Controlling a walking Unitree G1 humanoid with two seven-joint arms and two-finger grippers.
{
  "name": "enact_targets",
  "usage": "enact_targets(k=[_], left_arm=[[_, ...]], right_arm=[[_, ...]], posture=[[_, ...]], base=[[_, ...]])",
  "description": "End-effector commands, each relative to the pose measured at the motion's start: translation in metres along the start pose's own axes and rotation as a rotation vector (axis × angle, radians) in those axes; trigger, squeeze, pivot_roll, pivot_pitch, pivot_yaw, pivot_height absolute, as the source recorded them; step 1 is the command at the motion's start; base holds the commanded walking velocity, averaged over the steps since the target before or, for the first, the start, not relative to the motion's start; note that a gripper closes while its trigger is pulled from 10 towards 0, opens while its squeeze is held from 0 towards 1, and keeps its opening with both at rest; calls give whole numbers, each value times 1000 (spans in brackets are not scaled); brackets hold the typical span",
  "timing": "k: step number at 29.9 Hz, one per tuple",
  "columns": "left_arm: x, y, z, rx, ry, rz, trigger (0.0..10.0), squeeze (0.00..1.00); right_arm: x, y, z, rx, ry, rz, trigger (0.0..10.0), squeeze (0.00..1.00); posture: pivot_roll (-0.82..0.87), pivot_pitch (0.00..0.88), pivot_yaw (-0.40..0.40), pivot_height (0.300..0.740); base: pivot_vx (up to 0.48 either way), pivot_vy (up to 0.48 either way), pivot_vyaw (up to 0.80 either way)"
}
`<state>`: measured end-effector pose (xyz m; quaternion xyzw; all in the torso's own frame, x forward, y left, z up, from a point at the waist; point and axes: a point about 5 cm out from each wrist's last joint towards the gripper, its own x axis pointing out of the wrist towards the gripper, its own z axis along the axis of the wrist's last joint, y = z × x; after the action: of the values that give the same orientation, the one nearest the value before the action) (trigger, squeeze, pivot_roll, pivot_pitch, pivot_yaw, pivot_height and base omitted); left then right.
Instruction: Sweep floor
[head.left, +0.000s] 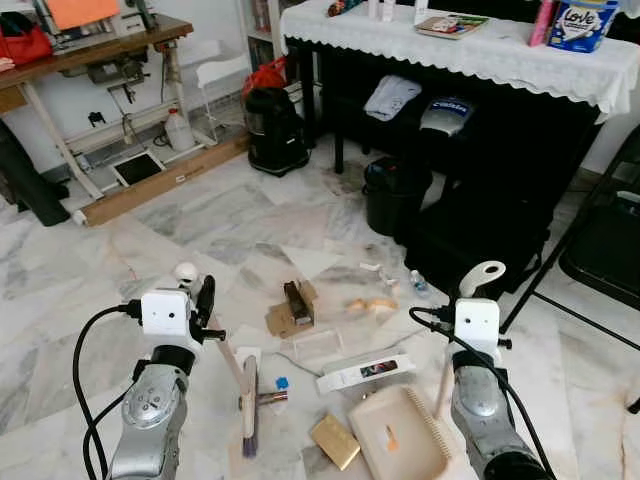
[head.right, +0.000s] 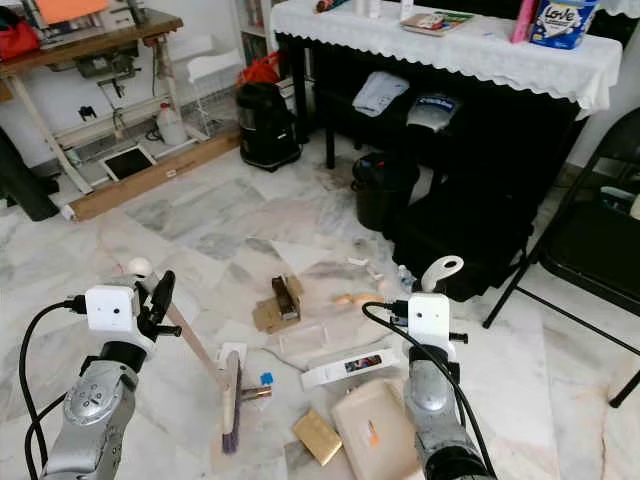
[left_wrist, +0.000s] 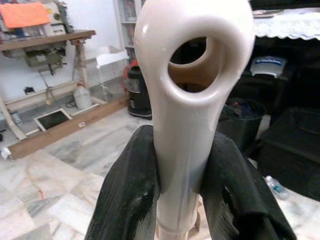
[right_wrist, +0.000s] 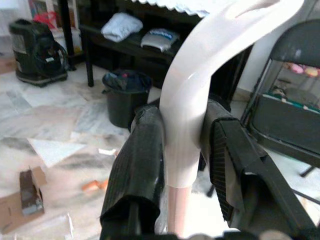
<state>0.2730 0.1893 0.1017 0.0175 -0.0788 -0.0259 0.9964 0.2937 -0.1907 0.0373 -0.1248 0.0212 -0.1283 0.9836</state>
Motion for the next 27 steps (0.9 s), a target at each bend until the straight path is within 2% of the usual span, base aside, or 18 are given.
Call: enact_targets(k=[1, 7, 9, 15, 20, 23, 24, 27], left_arm=[[-1, 3, 9, 20, -22, -20, 10000, 0], [-12, 3, 8, 10, 4, -49, 10000, 0], [-20, 1, 5, 1, 28, -75, 10000, 0], [-28, 0, 2, -25, 72, -109, 10000, 0], [-28, -3, -2, -58, 113, -138, 10000, 0], [-24, -4, -3, -97, 116, -120, 10000, 0], [-23, -3, -4, -138, 113, -88, 10000, 0], [-25, -1, -4, -149, 114, -71, 10000, 0]], right_arm=[[1, 2, 5, -5, -35, 12, 10000, 0], [-1, -4, 1, -18, -27, 8, 10000, 0], [-3, -7, -5, -34, -7, 3, 10000, 0], [-6, -5, -7, -42, -2, 10, 10000, 0], [-6, -1, -6, -41, -9, 17, 10000, 0], [-5, -1, -2, -40, -31, 9, 10000, 0], [-3, -3, 0, -37, -40, 1, 10000, 0], [-2, -3, 1, -34, -43, -3, 10000, 0]], posture=[[-1, 74, 68, 740], [-6, 86, 73, 740], [10, 98, 75, 740], [22, 108, 76, 740], [24, 116, 81, 740], [18, 130, 86, 740], [19, 137, 86, 740], [34, 142, 92, 740]], base=[[0, 0, 0], [0, 0, 0], [0, 0, 0], [0, 0, 0], [0, 0, 0], [0, 0, 0], [0, 0, 0], [0, 0, 0]])
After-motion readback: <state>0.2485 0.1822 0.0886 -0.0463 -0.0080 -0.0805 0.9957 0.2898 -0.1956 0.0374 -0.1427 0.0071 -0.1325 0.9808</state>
